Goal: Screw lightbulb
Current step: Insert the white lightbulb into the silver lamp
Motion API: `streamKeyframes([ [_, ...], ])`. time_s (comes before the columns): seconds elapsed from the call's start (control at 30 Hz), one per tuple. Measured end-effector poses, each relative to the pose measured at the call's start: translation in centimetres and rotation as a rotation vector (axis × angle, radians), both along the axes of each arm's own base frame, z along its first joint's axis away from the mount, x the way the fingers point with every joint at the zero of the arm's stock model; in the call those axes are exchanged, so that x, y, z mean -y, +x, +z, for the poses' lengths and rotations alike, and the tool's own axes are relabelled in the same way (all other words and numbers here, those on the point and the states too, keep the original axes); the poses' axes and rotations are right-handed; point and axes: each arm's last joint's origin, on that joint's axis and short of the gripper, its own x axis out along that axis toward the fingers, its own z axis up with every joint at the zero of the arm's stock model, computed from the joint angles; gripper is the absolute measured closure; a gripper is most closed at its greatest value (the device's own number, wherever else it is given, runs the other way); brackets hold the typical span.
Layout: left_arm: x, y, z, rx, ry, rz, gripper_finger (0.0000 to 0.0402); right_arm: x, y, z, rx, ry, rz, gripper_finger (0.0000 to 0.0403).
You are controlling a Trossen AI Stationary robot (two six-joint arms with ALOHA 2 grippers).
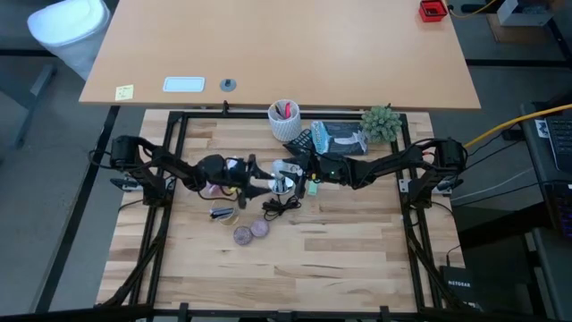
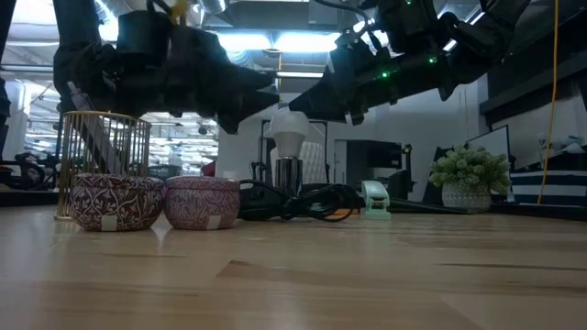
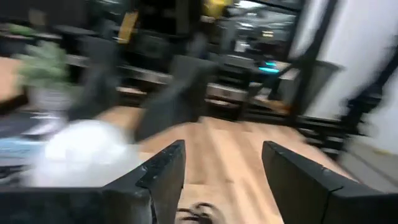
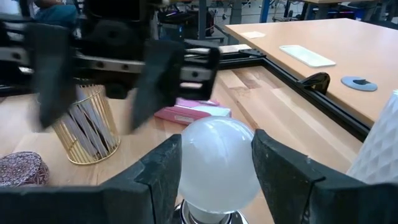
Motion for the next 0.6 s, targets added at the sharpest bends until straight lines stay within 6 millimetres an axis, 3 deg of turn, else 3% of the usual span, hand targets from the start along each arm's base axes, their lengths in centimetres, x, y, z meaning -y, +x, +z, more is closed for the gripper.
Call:
streamKeyframes([
  [0.33,-0.27,0.01,-0.82,-0.084,-0.018,0.092,0.0277,-0.06,0.01,0.0,0.002,0.013,0.02,0.0207],
  [0.6,-0.43,0.0,-0.84,-0.086,-0.015,0.148,0.0314,-0.14,0.02,0.0,0.003,0.022,0.05,0.0207],
])
